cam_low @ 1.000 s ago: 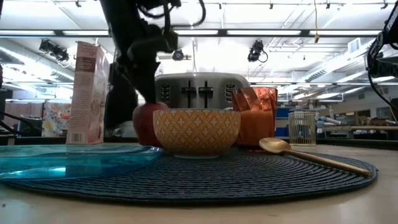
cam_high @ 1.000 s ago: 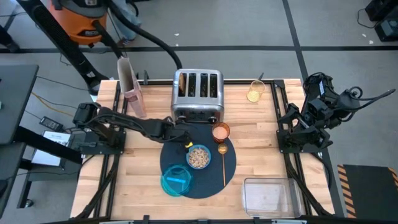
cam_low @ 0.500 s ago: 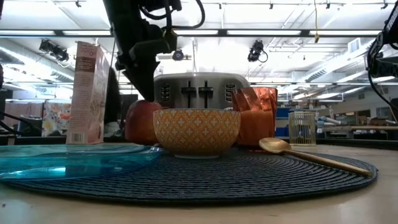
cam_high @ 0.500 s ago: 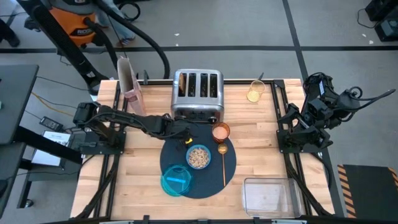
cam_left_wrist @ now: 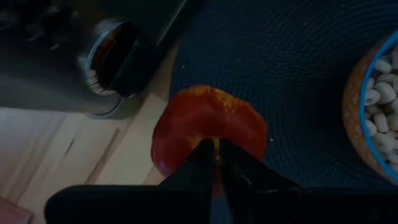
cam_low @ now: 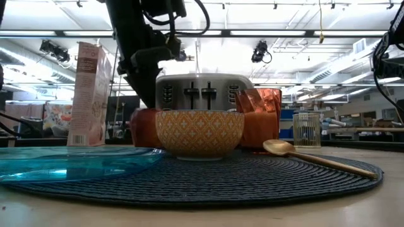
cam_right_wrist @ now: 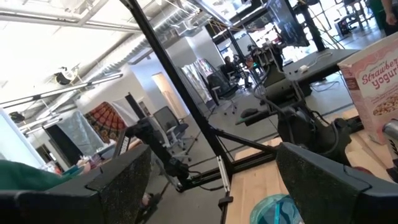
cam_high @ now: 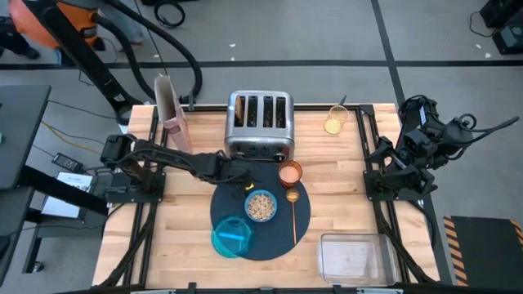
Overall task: Arrange a breakfast setting
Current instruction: Adjust the red apple, then put the toasted bread on the blue plate
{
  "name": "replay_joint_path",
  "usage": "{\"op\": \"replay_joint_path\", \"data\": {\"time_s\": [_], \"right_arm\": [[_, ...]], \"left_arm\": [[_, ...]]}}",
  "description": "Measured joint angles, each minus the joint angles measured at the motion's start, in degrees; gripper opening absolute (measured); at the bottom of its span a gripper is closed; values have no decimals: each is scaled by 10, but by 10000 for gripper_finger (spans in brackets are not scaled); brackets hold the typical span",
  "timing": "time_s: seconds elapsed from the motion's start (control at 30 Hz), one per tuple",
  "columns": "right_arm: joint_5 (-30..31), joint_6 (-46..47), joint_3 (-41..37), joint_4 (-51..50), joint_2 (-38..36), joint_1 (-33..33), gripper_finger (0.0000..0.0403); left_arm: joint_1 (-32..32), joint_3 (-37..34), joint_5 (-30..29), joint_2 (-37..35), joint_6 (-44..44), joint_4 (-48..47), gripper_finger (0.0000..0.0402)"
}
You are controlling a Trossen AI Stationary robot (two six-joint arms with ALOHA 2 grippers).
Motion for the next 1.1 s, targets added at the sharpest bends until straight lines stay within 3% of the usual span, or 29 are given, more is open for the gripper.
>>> {"op": "replay_joint_path", "data": {"time_s": [0.47, 0.87, 1.1], "right_arm": [[0, 0, 0, 0, 7, 0, 350], [-1, -1, 0, 0, 7, 0, 350], [-12, -4, 0, 0, 7, 0, 350]], "left_arm": [[0, 1, -1, 7, 12, -3, 32], [0, 35, -2, 6, 23, -38, 130], [0, 66, -4, 6, 31, -62, 149]]}}
